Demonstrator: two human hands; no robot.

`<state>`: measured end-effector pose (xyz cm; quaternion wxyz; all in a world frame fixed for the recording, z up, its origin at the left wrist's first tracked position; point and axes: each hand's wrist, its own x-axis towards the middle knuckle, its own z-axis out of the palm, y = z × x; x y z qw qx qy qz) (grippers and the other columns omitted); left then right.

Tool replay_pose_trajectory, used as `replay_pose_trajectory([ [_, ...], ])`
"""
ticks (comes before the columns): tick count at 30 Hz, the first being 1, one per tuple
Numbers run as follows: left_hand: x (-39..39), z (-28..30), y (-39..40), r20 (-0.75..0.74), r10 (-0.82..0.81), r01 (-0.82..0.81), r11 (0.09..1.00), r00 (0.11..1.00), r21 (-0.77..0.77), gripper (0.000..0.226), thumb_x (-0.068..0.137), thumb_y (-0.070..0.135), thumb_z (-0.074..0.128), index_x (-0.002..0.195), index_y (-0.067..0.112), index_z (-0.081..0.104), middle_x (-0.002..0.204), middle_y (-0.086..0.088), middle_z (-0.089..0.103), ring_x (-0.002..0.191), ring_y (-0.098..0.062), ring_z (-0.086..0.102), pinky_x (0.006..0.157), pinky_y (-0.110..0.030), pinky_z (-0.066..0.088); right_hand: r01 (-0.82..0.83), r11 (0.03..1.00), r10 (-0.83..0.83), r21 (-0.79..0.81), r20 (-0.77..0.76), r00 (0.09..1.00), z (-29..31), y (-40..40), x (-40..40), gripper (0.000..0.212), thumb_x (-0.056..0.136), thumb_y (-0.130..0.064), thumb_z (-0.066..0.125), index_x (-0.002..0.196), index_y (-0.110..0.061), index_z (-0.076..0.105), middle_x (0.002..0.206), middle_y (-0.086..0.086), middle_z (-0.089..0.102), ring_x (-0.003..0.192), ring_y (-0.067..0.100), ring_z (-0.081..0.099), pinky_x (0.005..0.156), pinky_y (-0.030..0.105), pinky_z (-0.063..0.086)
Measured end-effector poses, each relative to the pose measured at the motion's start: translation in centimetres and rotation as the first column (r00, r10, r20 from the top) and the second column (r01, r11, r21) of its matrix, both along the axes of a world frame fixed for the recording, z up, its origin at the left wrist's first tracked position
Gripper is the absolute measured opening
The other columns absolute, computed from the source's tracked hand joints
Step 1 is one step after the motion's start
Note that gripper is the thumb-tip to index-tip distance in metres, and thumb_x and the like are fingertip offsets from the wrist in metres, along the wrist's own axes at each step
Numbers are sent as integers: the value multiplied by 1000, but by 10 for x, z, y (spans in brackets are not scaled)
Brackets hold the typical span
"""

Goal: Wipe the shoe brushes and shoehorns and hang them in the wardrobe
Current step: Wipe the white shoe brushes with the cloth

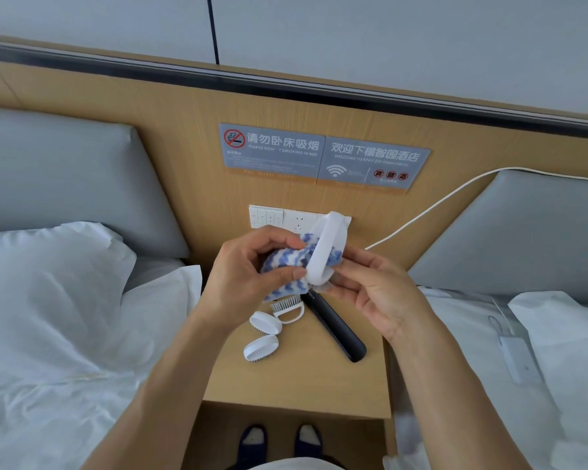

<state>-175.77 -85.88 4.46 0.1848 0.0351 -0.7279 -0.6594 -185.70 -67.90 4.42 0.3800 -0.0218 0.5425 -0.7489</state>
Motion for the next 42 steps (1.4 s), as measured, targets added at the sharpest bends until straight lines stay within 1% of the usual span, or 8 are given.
replay_pose_trajectory([
  [8, 3, -30, -11, 189, 235, -192, 957, 954, -217, 29, 76, 3, 81, 98, 20, 74, 97, 10, 73, 87, -5, 69, 77, -24, 57, -36, 996, 24, 86, 136, 990, -39, -11, 3, 46, 79, -2, 71, 125, -7, 63, 115, 17, 73, 105, 33, 71, 83, 40, 62],
  [11, 1, -44, -17, 249, 331, -292, 939, 910, -180, 20, 79, 8, 79, 94, 22, 74, 84, 10, 74, 79, -7, 69, 71, -25, 58, -16, 994, -7, 112, 195, 981, -62, -13, 2, 34, 88, 4, 65, 118, -11, 65, 113, 16, 74, 101, 31, 73, 77, 39, 62],
  [16, 3, -82, -29, 368, 415, -400, 908, 832, -121, 19, 86, 11, 73, 91, 28, 70, 89, 7, 75, 84, -12, 72, 77, -41, 61, -8, 960, -66, 281, 250, 966, -110, -9, 5, 30, 88, 4, 67, 110, -17, 65, 107, 10, 76, 97, 24, 74, 72, 32, 62],
  [21, 7, -129, -39, 510, 443, -457, 883, 737, -107, 7, 92, 22, 68, 97, 26, 68, 92, 10, 73, 89, -9, 71, 79, -37, 62, -99, 814, -55, 573, 245, 968, -176, -7, 19, 34, 87, -2, 72, 115, -21, 67, 107, 4, 70, 94, 17, 68, 74, 25, 58],
  [28, 16, -174, -41, 608, 389, -501, 865, 692, 17, 6, 95, 23, 65, 96, 29, 67, 96, 5, 74, 89, -12, 73, 79, -36, 62, -143, 718, -104, 681, 308, 946, -267, 2, 34, 39, 86, 6, 71, 122, -7, 64, 124, 18, 65, 104, 30, 68, 91, 39, 58],
  [33, 22, -202, -41, 650, 349, -536, 838, 675, 107, 23, 96, 22, 64, 115, 9, 65, 107, -6, 73, 96, -19, 73, 83, -41, 61, -154, 662, -90, 733, 282, 955, -313, -2, 37, 41, 85, 4, 72, 125, -6, 65, 124, 16, 65, 105, 29, 68, 88, 38, 59],
  [37, 24, -225, -43, 702, 316, -609, 765, 638, 209, 8, 95, 20, 65, 102, 18, 70, 103, -5, 74, 94, -21, 74, 81, -41, 61, -158, 652, -70, 741, 267, 961, -348, -12, 34, 38, 84, 2, 74, 119, -11, 67, 117, 11, 68, 94, 22, 70, 80, 29, 60],
  [42, 30, -245, -49, 774, 306, -709, 661, 555, 246, 13, 96, 21, 64, 103, 13, 70, 98, -4, 75, 92, -22, 74, 77, -40, 61, -157, 593, 22, 790, 179, 984, -382, -19, 34, 41, 83, 0, 75, 122, -9, 67, 115, 6, 70, 97, 20, 69, 71, 24, 61],
])
